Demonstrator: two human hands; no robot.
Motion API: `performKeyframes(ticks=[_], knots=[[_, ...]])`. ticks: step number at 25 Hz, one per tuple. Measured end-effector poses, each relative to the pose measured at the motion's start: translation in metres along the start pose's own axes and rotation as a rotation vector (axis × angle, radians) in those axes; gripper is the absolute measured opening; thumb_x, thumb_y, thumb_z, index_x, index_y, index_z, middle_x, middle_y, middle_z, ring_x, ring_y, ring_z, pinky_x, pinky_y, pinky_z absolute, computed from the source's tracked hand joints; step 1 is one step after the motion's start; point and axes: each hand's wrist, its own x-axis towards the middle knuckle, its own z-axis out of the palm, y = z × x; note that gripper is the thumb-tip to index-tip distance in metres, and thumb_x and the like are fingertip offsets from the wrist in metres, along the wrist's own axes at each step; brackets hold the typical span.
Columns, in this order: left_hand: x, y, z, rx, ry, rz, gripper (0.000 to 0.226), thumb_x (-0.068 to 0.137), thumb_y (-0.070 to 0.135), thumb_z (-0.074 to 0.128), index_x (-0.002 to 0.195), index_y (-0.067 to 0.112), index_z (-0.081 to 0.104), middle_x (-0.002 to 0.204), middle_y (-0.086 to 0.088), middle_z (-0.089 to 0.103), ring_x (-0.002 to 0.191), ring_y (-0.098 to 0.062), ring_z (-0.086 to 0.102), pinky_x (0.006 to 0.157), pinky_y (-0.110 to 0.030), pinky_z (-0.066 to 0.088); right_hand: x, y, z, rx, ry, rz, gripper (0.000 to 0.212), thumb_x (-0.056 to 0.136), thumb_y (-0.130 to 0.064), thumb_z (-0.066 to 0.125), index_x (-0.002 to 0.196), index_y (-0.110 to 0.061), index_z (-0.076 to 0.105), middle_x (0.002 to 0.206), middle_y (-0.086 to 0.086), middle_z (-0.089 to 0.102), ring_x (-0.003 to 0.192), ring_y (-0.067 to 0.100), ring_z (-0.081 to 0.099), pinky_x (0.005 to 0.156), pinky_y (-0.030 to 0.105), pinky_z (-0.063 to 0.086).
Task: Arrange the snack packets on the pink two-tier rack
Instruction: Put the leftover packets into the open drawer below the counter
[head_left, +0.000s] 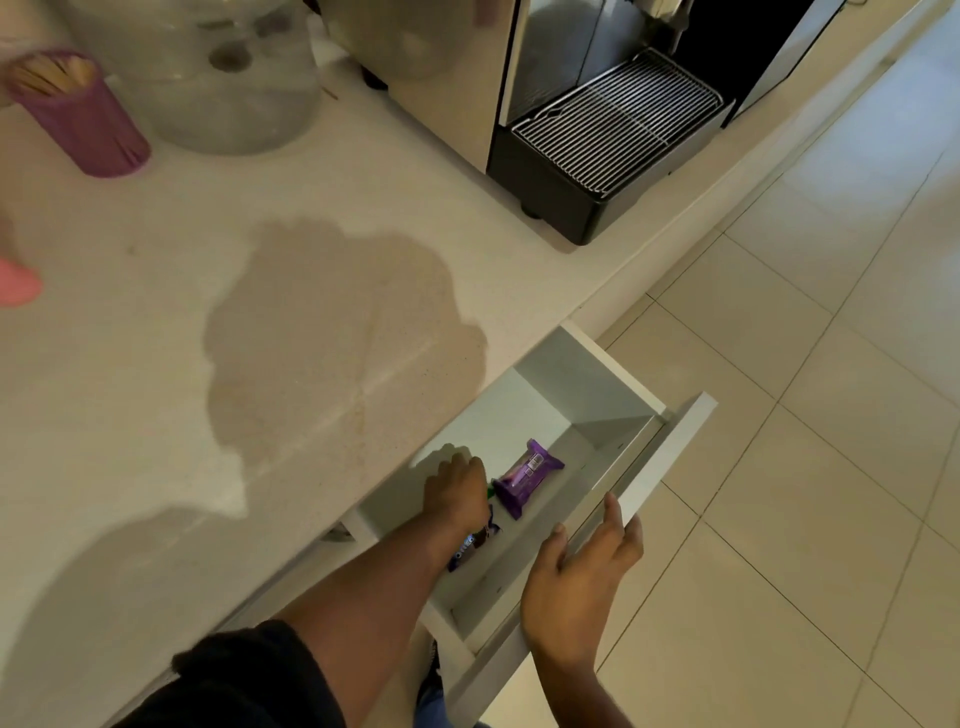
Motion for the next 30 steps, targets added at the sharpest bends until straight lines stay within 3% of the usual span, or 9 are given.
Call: performKeyframes(ticks=[5, 8, 11, 15, 20, 27, 30], knots=[[-0.058, 0.006, -0.033, -0.196, 0.330, 0.263, 0.023, 0.091, 0.019, 0.057, 0.114, 0.018, 0.058, 0.113, 0.000, 0.055, 0.102, -0.019, 0.056, 0.079, -0.034, 0.051, 0.002, -0.016, 0.011, -0.004, -0.024, -0.001, 0.060, 0.098, -0.026, 0.049, 0.151, -0.025, 0.019, 0.160, -0.001, 0.006, 0.143, 0.035, 0.031, 0.106, 0.051, 0.045], [-0.100, -0.009, -0.047, -0.301, 0.525, 0.402, 0.023, 0.095, 0.023, 0.056, 0.117, 0.025, 0.059, 0.114, 0.010, 0.053, 0.100, -0.006, 0.054, 0.082, -0.022, 0.051, 0.004, -0.032, 0.020, -0.002, -0.048, 0.006, 0.061, 0.099, -0.037, 0.047, 0.151, -0.023, 0.018, 0.160, 0.001, 0.006, 0.143, 0.035, 0.028, 0.108, 0.049, 0.044], [-0.133, -0.042, -0.065, -0.330, 0.673, 0.431, 0.025, 0.093, 0.020, 0.058, 0.117, 0.025, 0.062, 0.116, 0.011, 0.053, 0.103, 0.000, 0.050, 0.088, -0.016, 0.047, 0.005, -0.051, 0.030, 0.046, -0.096, -0.011, 0.066, 0.098, -0.046, 0.047, 0.152, -0.023, 0.017, 0.160, 0.002, 0.004, 0.146, 0.033, 0.021, 0.114, 0.046, 0.035], [-0.163, -0.102, -0.080, -0.342, 0.851, 0.215, 0.025, 0.090, 0.012, 0.064, 0.113, 0.023, 0.066, 0.115, 0.011, 0.053, 0.104, -0.001, 0.047, 0.093, -0.023, 0.044, 0.010, -0.072, 0.045, 0.048, -0.178, -0.016, 0.074, 0.097, -0.057, 0.038, 0.155, -0.020, 0.011, 0.163, 0.002, -0.004, 0.149, 0.034, 0.015, 0.118, 0.045, 0.028], [-0.194, -0.180, -0.080, -0.334, 1.016, -0.095, 0.030, 0.085, 0.005, 0.066, 0.110, 0.022, 0.065, 0.116, 0.010, 0.054, 0.108, -0.013, 0.052, 0.089, -0.033, 0.044, 0.005, -0.098, 0.062, 0.101, -0.261, -0.060, 0.077, 0.097, -0.061, 0.035, 0.157, -0.025, 0.003, 0.164, 0.002, -0.010, 0.140, 0.041, 0.036, 0.111, 0.050, 0.039], [-0.232, -0.265, -0.063, -0.257, 1.103, -0.356, 0.031, 0.081, 0.006, 0.068, 0.107, 0.022, 0.067, 0.115, 0.008, 0.057, 0.104, -0.020, 0.056, 0.081, -0.037, 0.045, -0.031, -0.129, 0.089, 0.213, -0.299, -0.057, 0.082, 0.095, -0.047, 0.055, 0.156, -0.017, 0.008, 0.161, 0.019, 0.010, 0.137, 0.047, 0.034, 0.105, 0.053, 0.041], [-0.245, -0.288, -0.059, -0.214, 1.100, -0.397, 0.022, 0.090, 0.022, 0.053, 0.107, 0.023, 0.066, 0.114, 0.007, 0.058, 0.101, -0.021, 0.056, 0.079, -0.037, 0.046, -0.040, -0.142, 0.098, 0.230, -0.273, -0.040, 0.089, 0.092, -0.035, 0.066, 0.155, -0.007, 0.010, 0.157, 0.021, 0.021, 0.143, 0.041, 0.027, 0.112, 0.053, 0.035]])
